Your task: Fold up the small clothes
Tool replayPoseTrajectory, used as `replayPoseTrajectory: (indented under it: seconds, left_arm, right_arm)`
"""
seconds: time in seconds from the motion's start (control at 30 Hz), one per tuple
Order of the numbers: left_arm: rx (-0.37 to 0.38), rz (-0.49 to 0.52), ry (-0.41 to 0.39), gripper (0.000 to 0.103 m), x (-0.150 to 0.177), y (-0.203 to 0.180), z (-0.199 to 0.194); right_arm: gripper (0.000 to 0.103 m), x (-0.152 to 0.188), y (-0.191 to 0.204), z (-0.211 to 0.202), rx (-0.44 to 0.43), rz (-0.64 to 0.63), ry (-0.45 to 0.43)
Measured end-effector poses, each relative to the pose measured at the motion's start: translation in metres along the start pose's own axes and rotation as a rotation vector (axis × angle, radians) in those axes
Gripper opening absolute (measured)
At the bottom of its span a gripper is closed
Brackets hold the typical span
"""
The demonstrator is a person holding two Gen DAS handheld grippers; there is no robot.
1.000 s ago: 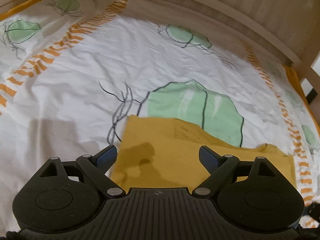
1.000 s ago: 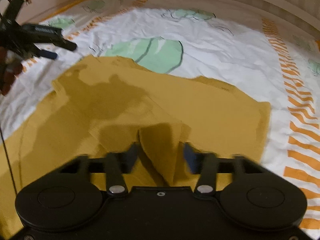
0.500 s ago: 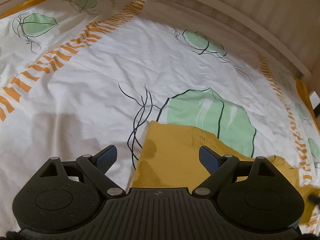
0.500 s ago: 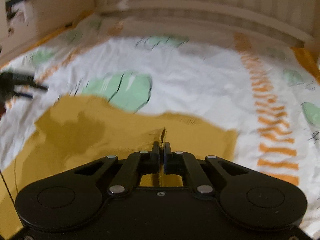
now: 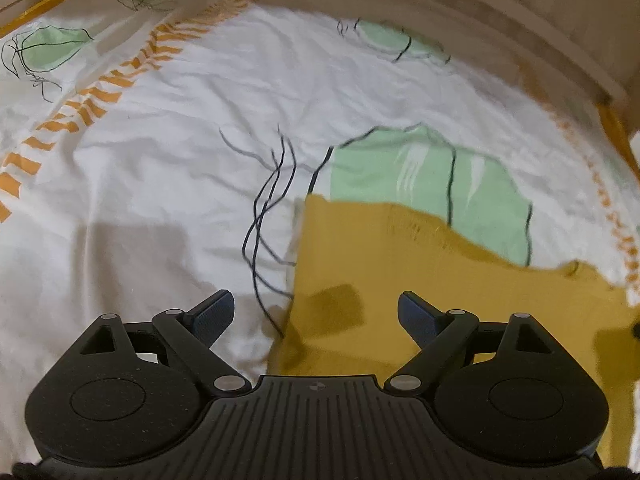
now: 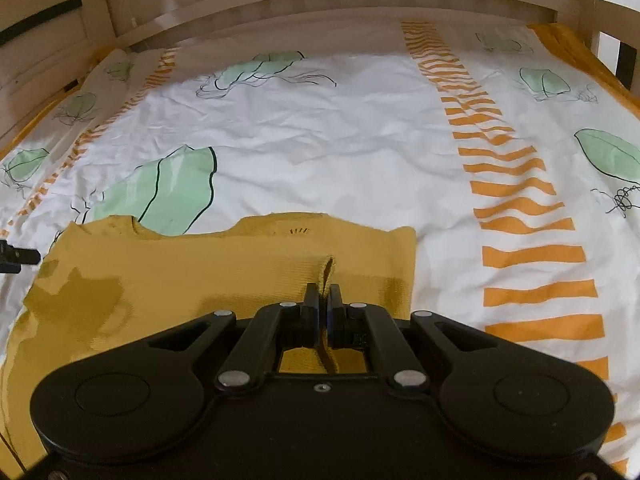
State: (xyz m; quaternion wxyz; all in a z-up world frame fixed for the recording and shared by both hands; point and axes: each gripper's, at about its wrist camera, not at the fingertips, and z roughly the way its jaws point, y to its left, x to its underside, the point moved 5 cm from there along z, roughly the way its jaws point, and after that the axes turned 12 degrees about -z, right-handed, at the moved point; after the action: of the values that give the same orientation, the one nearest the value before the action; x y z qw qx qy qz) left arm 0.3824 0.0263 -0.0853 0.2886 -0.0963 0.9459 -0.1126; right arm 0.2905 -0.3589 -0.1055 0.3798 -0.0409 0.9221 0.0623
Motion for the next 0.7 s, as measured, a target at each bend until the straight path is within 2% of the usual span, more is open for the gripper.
replayPoseTrajectory:
  seconds: [0.17,0.3,0.33,0.37,0.4,0.5,0.6,0.63,0.7]
  left_arm:
    - [-0.037,-0.019,0.060,0.089,0.011,0.009,0.017]
    - [-0.065,0.013,0.061,0.089,0.017,0.008,0.021]
    - [-0.067,0.016,0.061,0.089,0.017,0.007,0.021]
    - [-0.065,0.015,0.062,0.089,0.017,0.007,0.020]
    - [-0.062,0.011,0.063,0.089,0.017,0.008,0.020]
    - [-0.058,-0.007,0.069,0.089,0.017,0.011,0.022]
    - [-0.064,0.000,0.065,0.090,0.019,0.010,0.024]
    - [-0.067,0.005,0.061,0.090,0.019,0.009,0.025]
    - [-0.065,0.004,0.045,0.091,0.021,0.009,0.025]
  right_arm:
    - [0.008,-0.007,-0.007,-0.004,0.021,-0.006,-0.054]
    - [0.011,0.004,-0.021,0.013,0.088,0.010,0.014]
    - [0.013,0.008,-0.026,0.016,0.108,0.019,0.038]
    - [0.020,0.012,-0.031,0.018,0.123,0.033,0.055]
    - [0.020,0.016,-0.036,0.020,0.135,0.054,0.068]
    - [0.020,0.018,-0.048,0.015,0.127,0.134,0.062]
    - [0.020,0.013,-0.047,0.006,0.113,0.147,0.029]
    - [0.023,0.011,-0.045,0.004,0.111,0.140,0.022]
    - [0.053,0.009,-0.041,0.002,0.093,0.135,0.011]
